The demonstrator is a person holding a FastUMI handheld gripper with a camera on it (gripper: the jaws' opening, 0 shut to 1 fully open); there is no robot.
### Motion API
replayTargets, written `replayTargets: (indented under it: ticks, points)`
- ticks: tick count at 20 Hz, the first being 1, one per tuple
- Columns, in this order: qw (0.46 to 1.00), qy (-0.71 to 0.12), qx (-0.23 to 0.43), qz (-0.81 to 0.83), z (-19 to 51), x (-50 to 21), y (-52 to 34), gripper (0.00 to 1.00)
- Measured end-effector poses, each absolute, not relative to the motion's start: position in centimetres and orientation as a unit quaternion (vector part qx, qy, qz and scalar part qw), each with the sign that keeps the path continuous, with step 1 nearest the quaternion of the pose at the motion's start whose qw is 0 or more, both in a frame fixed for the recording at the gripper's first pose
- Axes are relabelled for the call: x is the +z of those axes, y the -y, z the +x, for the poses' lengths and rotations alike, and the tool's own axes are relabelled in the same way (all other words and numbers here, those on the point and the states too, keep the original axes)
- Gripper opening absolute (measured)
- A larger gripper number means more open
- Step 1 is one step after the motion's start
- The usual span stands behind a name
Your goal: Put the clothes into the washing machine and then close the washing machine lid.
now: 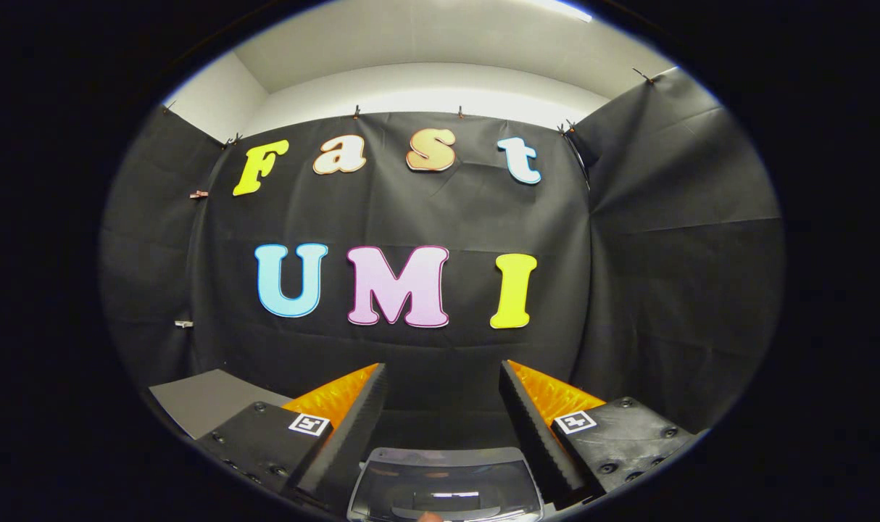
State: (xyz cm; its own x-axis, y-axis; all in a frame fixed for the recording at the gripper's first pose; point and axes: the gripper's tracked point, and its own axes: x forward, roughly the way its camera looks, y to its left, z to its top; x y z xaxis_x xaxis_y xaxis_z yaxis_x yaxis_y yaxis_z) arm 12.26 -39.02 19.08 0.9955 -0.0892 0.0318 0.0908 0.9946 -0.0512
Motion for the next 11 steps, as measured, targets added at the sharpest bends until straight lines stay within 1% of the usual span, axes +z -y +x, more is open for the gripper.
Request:
replayTargets:
  ticks: [11]
  points:
    - [0.998, 0.015, -0.047, -0.030, 13.6, 19.0, 38.9, 0.97]
